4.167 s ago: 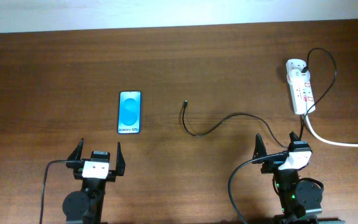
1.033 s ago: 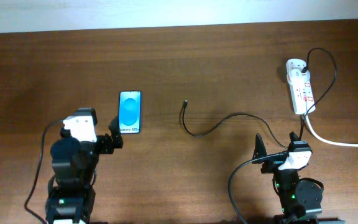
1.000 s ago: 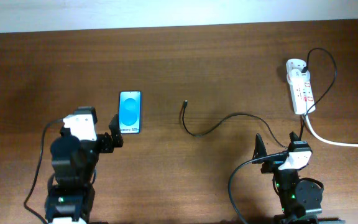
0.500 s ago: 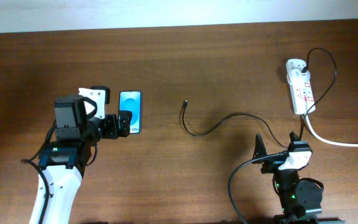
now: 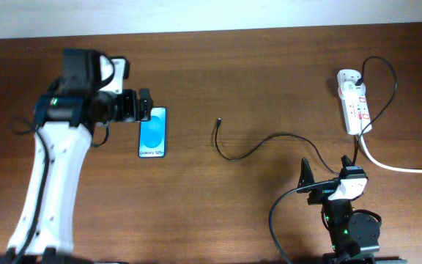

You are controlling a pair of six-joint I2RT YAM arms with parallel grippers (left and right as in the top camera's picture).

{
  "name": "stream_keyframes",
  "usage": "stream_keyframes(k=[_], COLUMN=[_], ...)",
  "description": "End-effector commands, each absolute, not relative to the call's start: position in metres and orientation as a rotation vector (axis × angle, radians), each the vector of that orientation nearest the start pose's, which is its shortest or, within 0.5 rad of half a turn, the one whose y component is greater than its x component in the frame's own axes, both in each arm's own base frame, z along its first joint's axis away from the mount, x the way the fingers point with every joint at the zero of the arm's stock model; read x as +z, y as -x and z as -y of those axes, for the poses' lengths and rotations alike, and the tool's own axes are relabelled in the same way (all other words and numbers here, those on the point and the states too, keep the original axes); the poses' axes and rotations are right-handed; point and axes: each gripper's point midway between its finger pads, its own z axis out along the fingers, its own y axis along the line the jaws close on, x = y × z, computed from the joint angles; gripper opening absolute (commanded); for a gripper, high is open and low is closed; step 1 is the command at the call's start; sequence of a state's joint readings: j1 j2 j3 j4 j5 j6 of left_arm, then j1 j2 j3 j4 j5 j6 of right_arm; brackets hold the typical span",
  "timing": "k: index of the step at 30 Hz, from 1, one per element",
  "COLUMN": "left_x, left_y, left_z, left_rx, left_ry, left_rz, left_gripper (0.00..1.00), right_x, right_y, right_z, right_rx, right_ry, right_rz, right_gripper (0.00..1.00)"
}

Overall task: Plug charger to phone and switch on socket
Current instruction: 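Open the left gripper and move it over the blue phone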

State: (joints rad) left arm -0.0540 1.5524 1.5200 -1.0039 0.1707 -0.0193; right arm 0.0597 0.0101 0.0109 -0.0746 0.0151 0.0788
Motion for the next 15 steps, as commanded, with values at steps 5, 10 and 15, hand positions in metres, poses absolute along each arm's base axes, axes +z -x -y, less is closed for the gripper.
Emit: stream_keyframes(k=[5, 10, 15], left_x=[0.147, 0.106, 0.078], left_y=[-0.408, -0.410, -0.411], left_z=[0.064, 0.064, 0.063], left_rx=[-0.118, -0.111, -0.098], left_ry=[-0.198, -0.200, -0.200], left_rz=[-2.812, -2.915, -2.976], left_gripper=[0.99, 0.99, 0.99], right_x=[0.155, 0.155, 0.155], right_y=[-0.246, -0.246, -0.246], right_z=[-0.013, -0.013, -0.013], right_rx=[0.097, 0.097, 0.097], right_ry=[-0.029, -0.029, -0.029], right_rz=[-1.652, -1.652, -1.652], right_gripper=[0.98, 0.98, 0.98])
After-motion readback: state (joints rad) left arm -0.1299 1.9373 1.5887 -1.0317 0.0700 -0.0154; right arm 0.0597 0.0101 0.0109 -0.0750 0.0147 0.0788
